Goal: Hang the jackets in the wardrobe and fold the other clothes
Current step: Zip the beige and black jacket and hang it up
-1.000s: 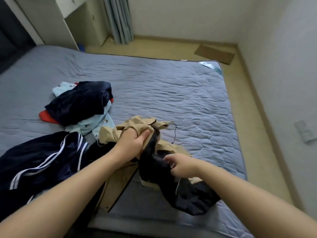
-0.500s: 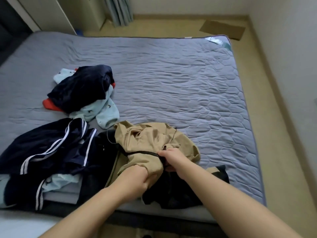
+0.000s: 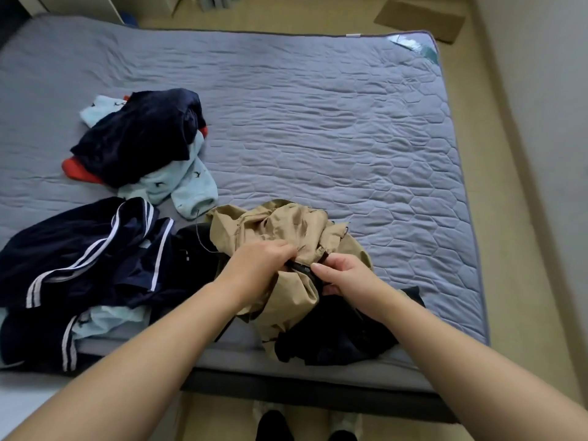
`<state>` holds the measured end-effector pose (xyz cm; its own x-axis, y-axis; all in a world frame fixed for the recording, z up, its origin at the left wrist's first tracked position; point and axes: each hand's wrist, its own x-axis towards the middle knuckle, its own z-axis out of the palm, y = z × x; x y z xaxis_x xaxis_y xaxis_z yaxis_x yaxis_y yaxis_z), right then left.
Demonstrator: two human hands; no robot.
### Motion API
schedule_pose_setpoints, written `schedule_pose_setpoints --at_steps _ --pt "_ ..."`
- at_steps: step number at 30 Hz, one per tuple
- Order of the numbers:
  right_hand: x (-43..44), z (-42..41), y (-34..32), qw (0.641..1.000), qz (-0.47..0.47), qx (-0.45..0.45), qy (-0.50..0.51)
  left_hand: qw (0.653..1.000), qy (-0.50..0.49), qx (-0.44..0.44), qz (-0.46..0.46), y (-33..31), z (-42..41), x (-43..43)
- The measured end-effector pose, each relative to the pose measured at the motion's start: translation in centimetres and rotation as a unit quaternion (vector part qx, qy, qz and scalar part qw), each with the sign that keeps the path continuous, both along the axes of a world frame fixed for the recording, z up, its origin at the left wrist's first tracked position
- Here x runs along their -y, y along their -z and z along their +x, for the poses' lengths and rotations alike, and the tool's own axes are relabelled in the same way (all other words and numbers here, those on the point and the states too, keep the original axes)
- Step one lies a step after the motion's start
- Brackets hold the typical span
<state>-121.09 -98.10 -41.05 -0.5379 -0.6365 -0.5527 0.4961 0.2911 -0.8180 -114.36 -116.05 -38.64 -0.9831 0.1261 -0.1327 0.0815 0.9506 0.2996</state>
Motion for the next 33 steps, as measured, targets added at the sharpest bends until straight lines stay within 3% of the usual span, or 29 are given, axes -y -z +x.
schedule_pose_setpoints --at_steps 6,12,16,22,27,33 --pt "-0.6 -0.1 0.3 0.989 -0.015 -0.128 0.07 0.997 0.012 -0.082 -0.003 -0.3 0.3 1.7" --pt "2.3 1.4 0.5 0.988 -0.025 -0.134 0.071 0.99 0.01 -0.142 0.006 -1.3 0.2 2.9" --pt "4.1 2.2 1.0 0.993 -0.008 -0.098 0.059 0.986 -0.004 -0.164 0.013 -1.5 -0.2 3.3" --pt "5.7 3.4 2.0 0.978 -0.038 0.05 0.2 0.983 0.027 -0.183 -0.012 -1.2 -0.5 3.5" --pt "5.8 3.7 1.9 0.968 -0.029 0.042 0.244 0.982 0.064 -0.147 -0.098 -0.5 -1.0 3.8" --pt "4.4 4.1 2.5 0.948 0.02 0.039 0.315 0.982 0.023 -0.035 -0.186 -0.1 -2.3 5.0"
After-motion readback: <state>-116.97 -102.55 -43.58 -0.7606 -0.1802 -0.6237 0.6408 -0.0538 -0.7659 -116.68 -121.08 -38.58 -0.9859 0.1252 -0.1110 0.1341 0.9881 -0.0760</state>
